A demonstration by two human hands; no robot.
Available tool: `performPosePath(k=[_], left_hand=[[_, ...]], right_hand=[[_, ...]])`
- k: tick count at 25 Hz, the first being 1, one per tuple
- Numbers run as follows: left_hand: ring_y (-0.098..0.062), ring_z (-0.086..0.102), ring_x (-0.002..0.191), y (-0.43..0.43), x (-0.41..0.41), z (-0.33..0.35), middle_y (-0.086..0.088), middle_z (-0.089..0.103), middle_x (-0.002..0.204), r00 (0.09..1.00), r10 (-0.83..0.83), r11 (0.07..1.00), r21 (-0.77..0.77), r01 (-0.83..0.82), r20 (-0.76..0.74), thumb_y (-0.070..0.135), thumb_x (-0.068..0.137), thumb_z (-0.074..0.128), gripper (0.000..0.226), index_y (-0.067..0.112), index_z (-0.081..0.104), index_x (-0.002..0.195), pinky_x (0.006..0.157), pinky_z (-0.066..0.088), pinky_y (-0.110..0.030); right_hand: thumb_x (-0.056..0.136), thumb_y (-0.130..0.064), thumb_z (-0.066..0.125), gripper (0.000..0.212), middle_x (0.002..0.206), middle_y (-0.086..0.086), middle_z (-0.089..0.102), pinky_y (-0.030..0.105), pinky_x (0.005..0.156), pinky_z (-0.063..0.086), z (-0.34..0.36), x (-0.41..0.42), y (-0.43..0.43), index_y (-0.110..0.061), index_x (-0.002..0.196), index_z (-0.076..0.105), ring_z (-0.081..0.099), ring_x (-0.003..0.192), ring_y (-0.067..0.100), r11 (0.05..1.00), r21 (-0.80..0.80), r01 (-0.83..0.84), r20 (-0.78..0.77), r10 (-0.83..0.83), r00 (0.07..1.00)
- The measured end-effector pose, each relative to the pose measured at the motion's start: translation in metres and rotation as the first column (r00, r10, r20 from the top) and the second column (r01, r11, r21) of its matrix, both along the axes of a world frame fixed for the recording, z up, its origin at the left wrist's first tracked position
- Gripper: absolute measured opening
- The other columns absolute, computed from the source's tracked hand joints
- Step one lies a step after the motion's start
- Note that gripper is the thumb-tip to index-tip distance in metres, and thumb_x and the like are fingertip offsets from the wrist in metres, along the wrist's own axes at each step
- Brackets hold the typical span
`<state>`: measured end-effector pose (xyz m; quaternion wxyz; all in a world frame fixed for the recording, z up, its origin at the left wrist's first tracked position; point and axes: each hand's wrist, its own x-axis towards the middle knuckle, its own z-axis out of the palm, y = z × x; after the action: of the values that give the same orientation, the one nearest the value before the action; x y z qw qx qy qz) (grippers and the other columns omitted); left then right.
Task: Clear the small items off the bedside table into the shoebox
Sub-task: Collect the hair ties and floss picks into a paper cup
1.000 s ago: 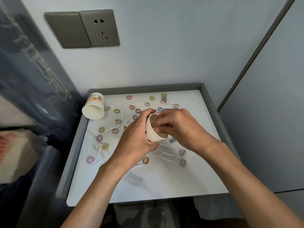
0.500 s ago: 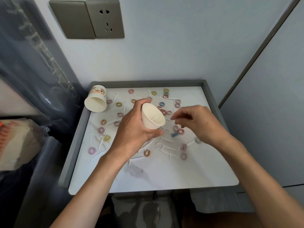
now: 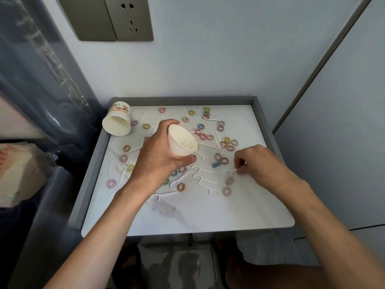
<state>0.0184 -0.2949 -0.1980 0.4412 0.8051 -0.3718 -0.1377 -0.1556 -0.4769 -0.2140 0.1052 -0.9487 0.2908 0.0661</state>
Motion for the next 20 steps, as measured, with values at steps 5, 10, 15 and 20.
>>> performPosePath(k=[5,10,15,20], left_hand=[[-0.014,0.058,0.103,0.002,0.007,0.001,0.011,0.065,0.113,0.999,0.035,0.999,-0.001,-0.035,-0.033,0.033,0.056,0.094,0.08,0.036,0.048,0.122,0.073,0.041,-0.007],[-0.017,0.058,0.106,0.006,0.008,0.004,0.007,0.064,0.114,0.999,0.027,1.0,-0.01,-0.027,-0.032,0.029,0.056,0.095,0.082,0.033,0.048,0.124,0.088,0.05,-0.033],[-0.016,0.058,0.104,0.008,0.01,0.004,0.008,0.064,0.112,0.999,0.028,1.0,-0.011,-0.028,-0.024,0.031,0.057,0.094,0.081,0.033,0.048,0.123,0.083,0.049,-0.028],[-0.014,0.057,0.1,0.01,0.013,0.003,0.009,0.064,0.11,0.999,0.023,1.0,-0.006,-0.023,-0.026,0.033,0.057,0.094,0.08,0.034,0.048,0.123,0.073,0.043,-0.014]], right_hand=[[0.082,-0.016,0.074,0.013,0.074,-0.013,0.059,0.017,0.061,0.04,0.002,0.015,0.016,-0.026,0.087,0.067,0.055,0.074,0.009,0.985,0.17,-0.007,0.238,-0.034,0.971],[0.079,-0.029,0.075,0.024,0.09,-0.009,0.059,0.025,0.068,0.046,-0.01,0.031,0.044,-0.026,0.102,0.065,0.058,0.087,0.014,0.976,0.22,0.001,0.153,-0.036,0.988],[0.078,-0.029,0.076,0.036,0.11,0.0,0.058,0.032,0.075,0.045,-0.018,0.04,0.058,-0.021,0.111,0.061,0.057,0.099,0.023,0.986,0.165,0.031,0.103,-0.049,0.993],[0.083,-0.022,0.072,0.023,0.111,0.006,0.065,0.032,0.074,0.045,-0.013,0.048,0.057,-0.018,0.105,0.066,0.06,0.102,0.028,0.986,0.128,0.104,0.046,-0.111,0.993]])
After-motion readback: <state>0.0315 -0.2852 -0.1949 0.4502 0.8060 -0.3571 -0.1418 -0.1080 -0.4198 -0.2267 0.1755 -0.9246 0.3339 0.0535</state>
